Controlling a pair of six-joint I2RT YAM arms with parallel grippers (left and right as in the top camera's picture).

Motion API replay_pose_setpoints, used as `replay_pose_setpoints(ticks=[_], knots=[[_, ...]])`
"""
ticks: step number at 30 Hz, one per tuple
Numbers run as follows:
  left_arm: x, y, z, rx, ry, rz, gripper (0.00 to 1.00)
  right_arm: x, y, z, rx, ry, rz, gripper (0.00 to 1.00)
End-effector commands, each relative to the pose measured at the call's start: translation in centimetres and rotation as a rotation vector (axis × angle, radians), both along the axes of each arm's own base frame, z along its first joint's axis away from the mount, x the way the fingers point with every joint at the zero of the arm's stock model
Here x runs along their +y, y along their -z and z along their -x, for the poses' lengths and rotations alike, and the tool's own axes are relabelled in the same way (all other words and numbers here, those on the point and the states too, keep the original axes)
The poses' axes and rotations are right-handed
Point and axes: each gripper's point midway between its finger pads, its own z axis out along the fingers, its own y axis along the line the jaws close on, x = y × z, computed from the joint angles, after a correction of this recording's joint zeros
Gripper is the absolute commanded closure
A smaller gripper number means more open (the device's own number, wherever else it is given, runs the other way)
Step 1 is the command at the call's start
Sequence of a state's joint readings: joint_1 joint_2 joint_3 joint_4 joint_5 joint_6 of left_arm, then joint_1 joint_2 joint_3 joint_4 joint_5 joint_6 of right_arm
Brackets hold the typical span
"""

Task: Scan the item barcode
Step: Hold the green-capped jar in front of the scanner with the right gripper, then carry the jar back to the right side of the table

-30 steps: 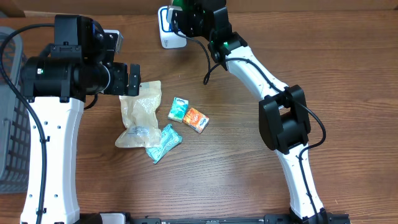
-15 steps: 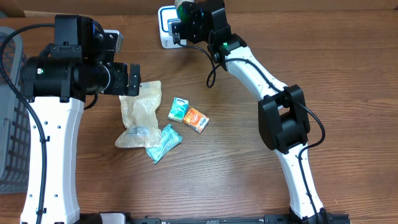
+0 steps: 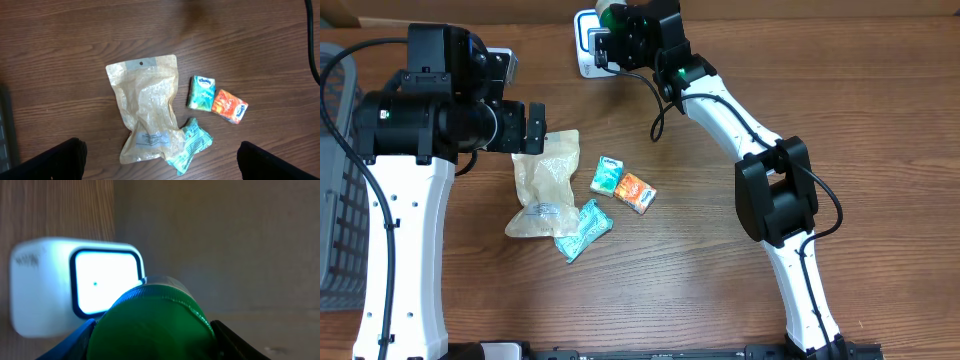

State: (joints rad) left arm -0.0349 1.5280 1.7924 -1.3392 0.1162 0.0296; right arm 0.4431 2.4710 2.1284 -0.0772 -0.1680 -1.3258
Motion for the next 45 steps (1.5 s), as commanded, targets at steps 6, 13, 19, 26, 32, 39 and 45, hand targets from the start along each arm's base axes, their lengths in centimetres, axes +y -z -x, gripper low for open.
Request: replay_pose_setpoints(ticks=[6, 13, 19, 26, 32, 39, 45], knots=[[-0.1, -0.5, -0.2, -0.017, 0.016, -0.001, 0.00, 0.3, -15.3, 6.3, 0.270, 0.009, -0.479, 0.61], [-0.1, -0.5, -0.2, -0.017, 0.015, -0.001, 0.00, -4.0, -17.4, 14.1, 0.647, 0.109, -0.512, 0.61], [-0.1, -0.5, -0.2, -0.017, 0.016, -0.001, 0.00, -9.1, -12.5, 19.9, 0.966, 0.294, -0.365, 0.61], [-0.1, -0.5, -0.2, -0.017, 0.015, -0.001, 0.00, -14.0, -4.8, 24.0, 1.280, 0.477, -0.219, 0.60], [-0.1, -0.5, -0.2, -0.017, 0.016, -0.001, 0.00, -18.2, 0.9, 22.9, 1.365, 0.706, -0.287, 0.59], [-0.1, -0.5, -0.2, -0.017, 0.015, -0.001, 0.00, -25.7, 4.6, 20.0, 1.298, 1.095, -0.454, 0.60], [-0.1, -0.5, -0.2, -0.017, 0.016, -0.001, 0.01, -26.9, 4.9, 19.6, 1.286, 1.124, -0.479, 0.57]])
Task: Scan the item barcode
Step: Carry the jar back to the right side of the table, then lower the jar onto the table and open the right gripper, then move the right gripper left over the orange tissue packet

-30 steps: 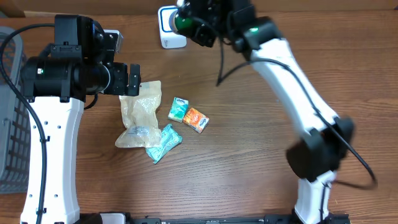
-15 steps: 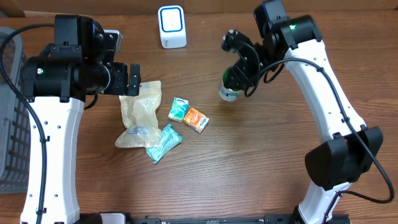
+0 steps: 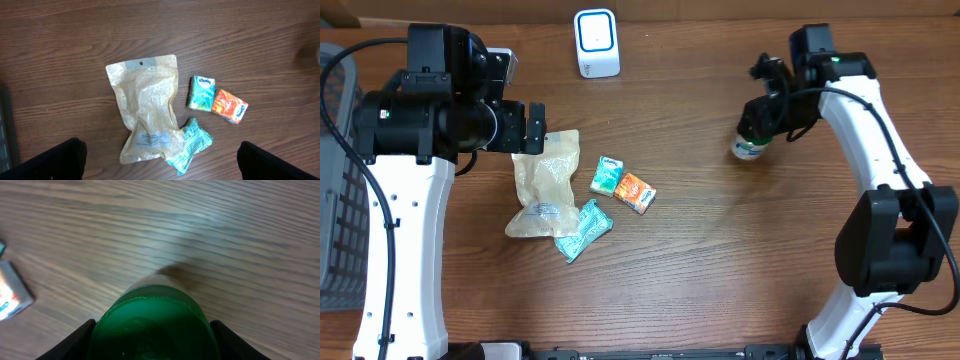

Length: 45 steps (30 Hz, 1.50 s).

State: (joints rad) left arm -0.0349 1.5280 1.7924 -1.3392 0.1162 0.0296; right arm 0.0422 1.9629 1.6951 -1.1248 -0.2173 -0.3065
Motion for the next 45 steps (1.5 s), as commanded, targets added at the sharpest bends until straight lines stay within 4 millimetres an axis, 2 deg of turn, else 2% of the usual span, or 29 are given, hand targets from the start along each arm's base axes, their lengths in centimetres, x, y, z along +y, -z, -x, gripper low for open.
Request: replay_pose_setpoints(ticks=[1, 5, 8, 13, 14, 17, 24, 27, 33, 37, 41, 45], knots=[[-0.1, -0.5, -0.2, -0.017, 0.016, -0.001, 0.00, 0.3, 0.1, 0.0, 0.006, 0.031, -0.002, 0.57], [-0.1, -0.5, -0.2, -0.017, 0.016, -0.001, 0.01, -0.3, 0.9, 0.2, 0.020, 0.053, 0.031, 0.57], [-0.1, -0.5, -0.2, -0.017, 0.016, -0.001, 0.00, -1.2, 2.7, 0.7, 0.060, 0.085, 0.083, 0.58], [-0.1, -0.5, -0.2, -0.017, 0.016, -0.001, 0.00, -1.3, 4.4, 1.0, 0.104, 0.085, 0.090, 0.58], [-0.1, -0.5, -0.2, -0.017, 0.015, -0.001, 0.00, -1.3, 4.6, 1.0, 0.110, 0.084, 0.090, 0.53], [-0.1, -0.5, -0.2, -0.017, 0.016, -0.001, 0.00, -1.3, 4.7, 1.3, 0.125, 0.095, 0.089, 0.00], [-0.1, -0.5, -0.2, -0.017, 0.015, -0.001, 0.00, -1.3, 4.6, 1.8, 0.148, 0.101, 0.090, 0.00], [-0.1, -0.5, -0.2, -0.017, 0.016, -0.001, 0.00, -1.2, 3.4, 1.7, 0.149, 0.099, 0.090, 0.00], [-0.1, -0.5, -0.2, -0.017, 0.015, -0.001, 0.01, 0.8, -4.9, 0.6, 0.099, 0.139, -0.027, 0.00], [-0.1, -0.5, -0.2, -0.017, 0.016, -0.001, 0.00, 3.8, -9.4, -0.5, 0.044, 0.152, -0.211, 0.00], [-0.1, -0.5, -0.2, -0.017, 0.016, -0.001, 0.01, 7.2, -11.3, -0.7, 0.027, 0.069, -0.395, 0.00], [-0.1, -0.5, -0.2, -0.017, 0.015, -0.001, 0.00, 9.1, -10.2, -0.1, 0.048, 0.023, -0.389, 0.06]])
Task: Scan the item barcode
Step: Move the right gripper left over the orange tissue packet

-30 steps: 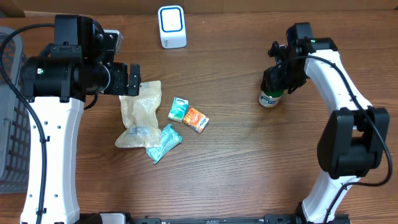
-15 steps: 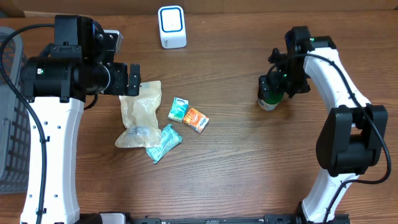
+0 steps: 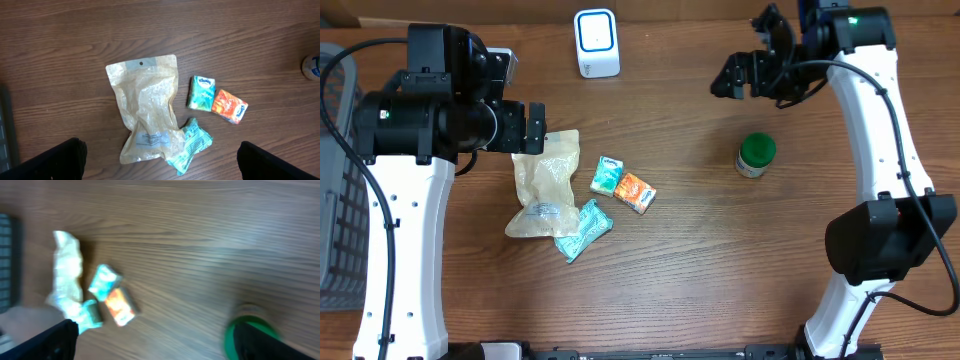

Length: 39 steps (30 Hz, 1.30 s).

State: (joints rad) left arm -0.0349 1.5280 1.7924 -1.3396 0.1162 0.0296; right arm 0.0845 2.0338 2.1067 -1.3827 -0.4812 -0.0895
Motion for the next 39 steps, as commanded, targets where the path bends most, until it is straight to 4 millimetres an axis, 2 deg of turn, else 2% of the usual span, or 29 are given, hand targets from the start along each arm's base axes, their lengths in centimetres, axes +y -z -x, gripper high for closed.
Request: replay_pose_setpoints(ticks=[1, 4, 10, 16, 19, 23, 27, 39], knots=[[-0.1, -0.5, -0.2, -0.017, 0.015, -0.001, 0.00, 3.2, 0.1, 1.4, 0.030, -0.070, -0.072, 0.09], [-0.1, -0.5, -0.2, -0.017, 0.016, -0.001, 0.00, 4.8, 1.9, 2.5, 0.071, -0.108, -0.048, 0.17], [-0.1, -0.5, -0.2, -0.017, 0.016, -0.001, 0.00, 8.6, 7.1, 5.3, 0.140, -0.209, -0.006, 0.30], [-0.1, -0.5, -0.2, -0.017, 0.016, -0.001, 0.00, 10.8, 11.1, 7.7, 0.198, -0.248, -0.008, 0.36], [-0.1, -0.5, -0.2, -0.017, 0.015, -0.001, 0.00, 11.8, 12.9, 8.6, 0.209, -0.266, -0.026, 0.44], [-0.1, -0.5, -0.2, -0.017, 0.016, -0.001, 0.00, 12.3, 14.8, 9.2, 0.245, -0.241, -0.027, 0.47], [-0.1, -0.5, -0.2, -0.017, 0.016, -0.001, 0.00, 12.8, 16.6, 9.8, 0.296, -0.226, -0.036, 0.54], [-0.1, -0.5, -0.2, -0.017, 0.016, -0.001, 0.00, 13.5, 19.3, 10.6, 0.328, -0.182, -0.081, 0.58]])
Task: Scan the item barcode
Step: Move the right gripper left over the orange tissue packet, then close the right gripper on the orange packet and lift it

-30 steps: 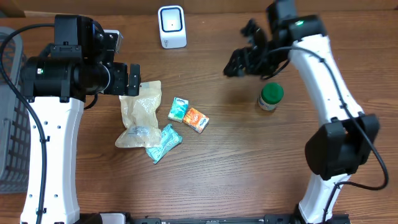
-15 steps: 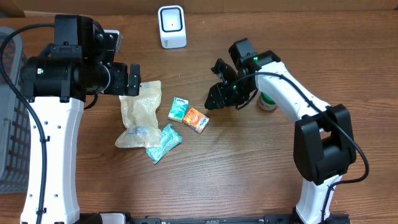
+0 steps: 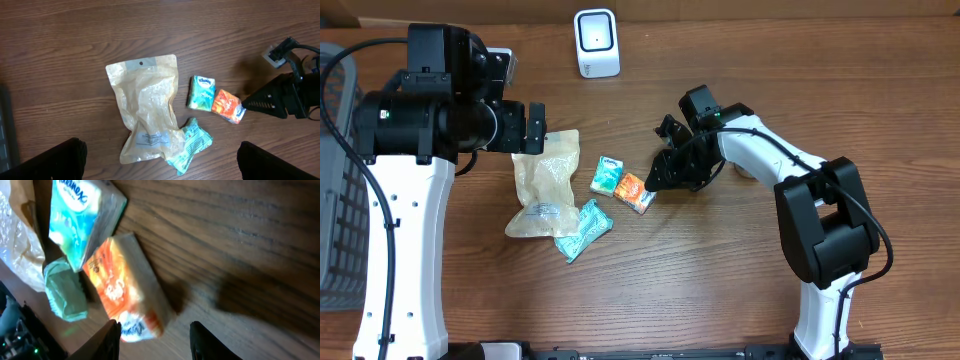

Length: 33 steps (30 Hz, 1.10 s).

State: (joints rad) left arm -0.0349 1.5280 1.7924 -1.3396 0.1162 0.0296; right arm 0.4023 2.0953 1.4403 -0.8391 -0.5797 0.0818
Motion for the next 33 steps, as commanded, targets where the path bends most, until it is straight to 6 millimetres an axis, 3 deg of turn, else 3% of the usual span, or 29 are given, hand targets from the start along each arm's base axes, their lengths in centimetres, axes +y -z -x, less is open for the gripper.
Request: replay_pose_setpoints(ticks=[1, 10, 15, 16, 21, 23, 25, 28, 33], knots=[[-0.1, -0.5, -0.2, -0.017, 0.016, -0.001, 0.00, 0.5, 0.7, 0.7, 0.034, 0.016, -0.020, 0.58], [-0.1, -0.5, -0.2, -0.017, 0.016, -0.001, 0.00, 1.1, 1.1, 1.0, 0.029, 0.008, -0.027, 0.58], [-0.1, -0.5, -0.2, -0.017, 0.016, -0.001, 0.01, 1.6, 2.3, 1.6, 0.056, -0.003, -0.016, 0.59], [-0.1, -0.5, -0.2, -0.017, 0.016, -0.001, 0.00, 1.6, 2.5, 1.7, 0.066, 0.005, -0.012, 0.61], [-0.1, -0.5, -0.2, -0.017, 0.016, -0.001, 0.01, 1.4, 2.6, 1.4, 0.089, 0.043, -0.008, 0.96], [-0.1, -0.5, -0.2, -0.017, 0.015, -0.001, 0.00, 1.3, 2.3, 1.4, 0.099, 0.049, -0.025, 0.96], [-0.1, -0.5, -0.2, -0.017, 0.015, -0.001, 0.00, 1.4, 1.4, 1.4, 0.128, 0.057, -0.065, 0.96], [-0.1, -0.5, -0.2, -0.017, 0.015, -0.001, 0.01, 1.9, -1.7, 1.3, 0.175, 0.050, -0.195, 0.96], [-0.1, -0.5, -0.2, -0.017, 0.016, -0.001, 0.01, 2.2, -10.5, 0.6, 0.157, -0.010, -0.536, 0.96]])
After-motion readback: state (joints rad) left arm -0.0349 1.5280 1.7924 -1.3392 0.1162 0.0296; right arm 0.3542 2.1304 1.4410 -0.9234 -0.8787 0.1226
